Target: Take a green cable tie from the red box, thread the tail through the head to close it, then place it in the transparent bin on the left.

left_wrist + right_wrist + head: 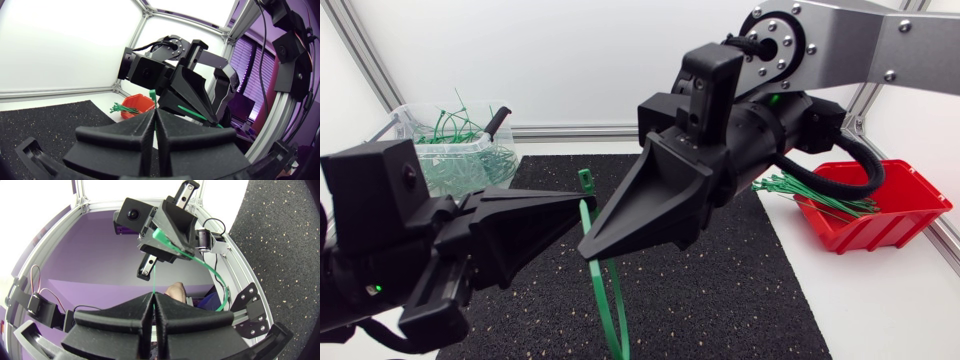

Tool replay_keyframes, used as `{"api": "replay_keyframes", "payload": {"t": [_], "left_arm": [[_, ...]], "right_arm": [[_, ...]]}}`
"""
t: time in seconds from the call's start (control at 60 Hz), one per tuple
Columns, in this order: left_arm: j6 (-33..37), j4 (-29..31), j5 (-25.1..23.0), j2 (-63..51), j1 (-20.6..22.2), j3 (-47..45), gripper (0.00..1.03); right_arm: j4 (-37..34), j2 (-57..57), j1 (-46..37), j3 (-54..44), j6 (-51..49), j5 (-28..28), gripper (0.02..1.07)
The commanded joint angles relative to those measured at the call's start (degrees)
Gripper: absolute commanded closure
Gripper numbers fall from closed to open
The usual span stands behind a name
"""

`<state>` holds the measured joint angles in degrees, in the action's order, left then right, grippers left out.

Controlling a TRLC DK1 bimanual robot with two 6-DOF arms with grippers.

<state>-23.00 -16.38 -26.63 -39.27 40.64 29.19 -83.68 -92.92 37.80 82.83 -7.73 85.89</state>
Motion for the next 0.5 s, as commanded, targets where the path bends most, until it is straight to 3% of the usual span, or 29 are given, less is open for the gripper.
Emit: {"api": "replay_keyframes", "payload": {"t": [0.0, 0.483], "left_arm": [[1.30, -0.32, 0.35, 1.39, 0.40, -1.15, 1.00], [3.14, 0.39, 0.88, 2.26, 1.63, -2.65, 1.00]], "right_arm": [[-0.96, -0.85, -0.71, 0.84, -0.54, 0.95, 1.02], [-0.96, -1.56, -0.62, 1.37, -0.62, 1.56, 1.02]]}}
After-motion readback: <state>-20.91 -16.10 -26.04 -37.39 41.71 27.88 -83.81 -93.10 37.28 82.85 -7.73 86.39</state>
